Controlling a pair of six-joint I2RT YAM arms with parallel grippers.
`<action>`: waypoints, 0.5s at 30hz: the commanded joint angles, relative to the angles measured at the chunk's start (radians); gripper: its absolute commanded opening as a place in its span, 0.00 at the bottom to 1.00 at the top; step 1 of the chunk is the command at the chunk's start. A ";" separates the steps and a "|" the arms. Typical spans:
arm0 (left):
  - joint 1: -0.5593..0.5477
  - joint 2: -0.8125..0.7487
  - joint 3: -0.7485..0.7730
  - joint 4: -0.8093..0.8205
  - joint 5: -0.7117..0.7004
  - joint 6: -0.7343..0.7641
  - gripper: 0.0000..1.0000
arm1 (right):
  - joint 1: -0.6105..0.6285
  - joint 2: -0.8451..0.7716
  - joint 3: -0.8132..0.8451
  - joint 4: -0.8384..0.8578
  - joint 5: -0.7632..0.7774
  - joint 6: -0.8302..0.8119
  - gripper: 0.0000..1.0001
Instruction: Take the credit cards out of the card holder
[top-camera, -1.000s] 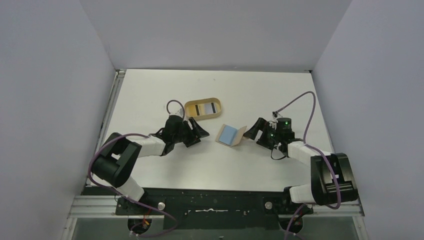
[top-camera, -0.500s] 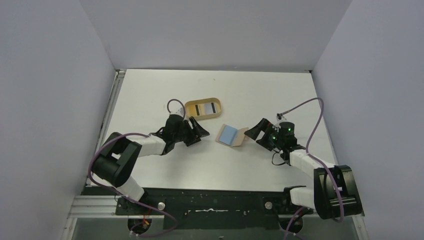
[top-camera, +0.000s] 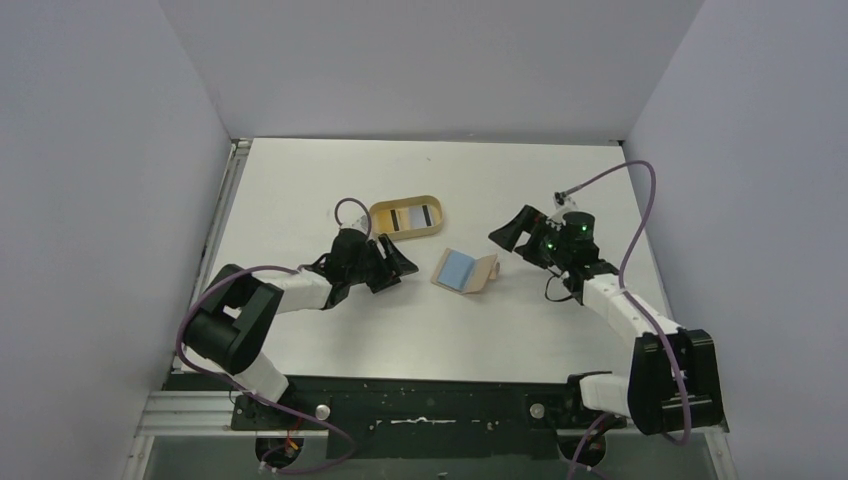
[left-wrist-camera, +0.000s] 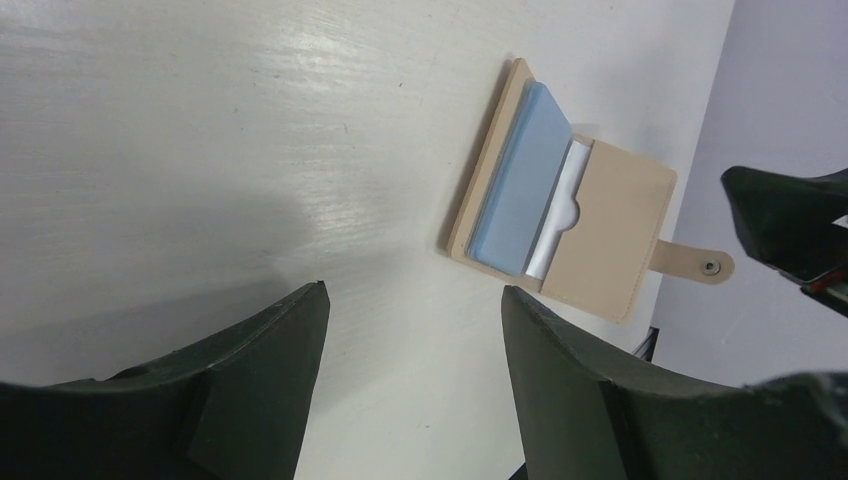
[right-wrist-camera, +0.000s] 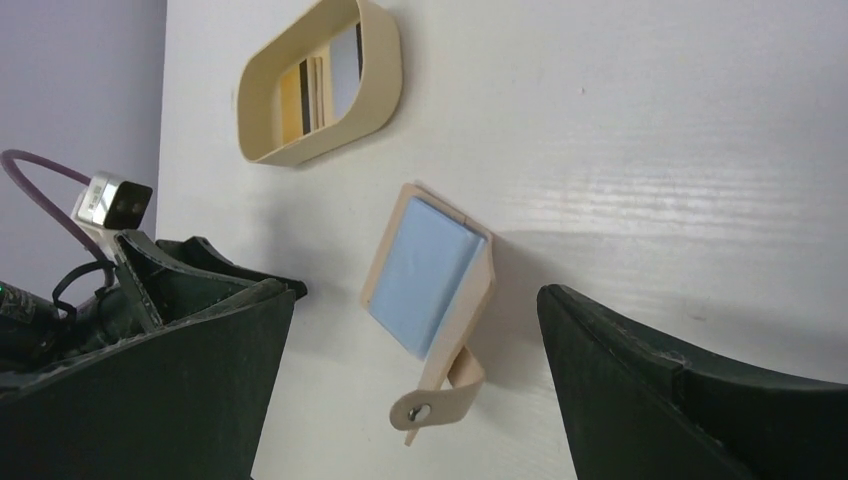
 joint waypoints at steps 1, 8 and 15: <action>-0.006 -0.004 0.035 0.018 -0.008 0.020 0.61 | 0.011 0.069 0.152 -0.168 0.012 -0.135 1.00; -0.004 0.018 0.041 0.037 0.011 0.005 0.61 | 0.160 0.211 0.380 -0.456 0.144 -0.292 1.00; -0.002 0.009 0.036 0.023 0.014 0.012 0.61 | 0.223 0.292 0.476 -0.597 0.234 -0.294 1.00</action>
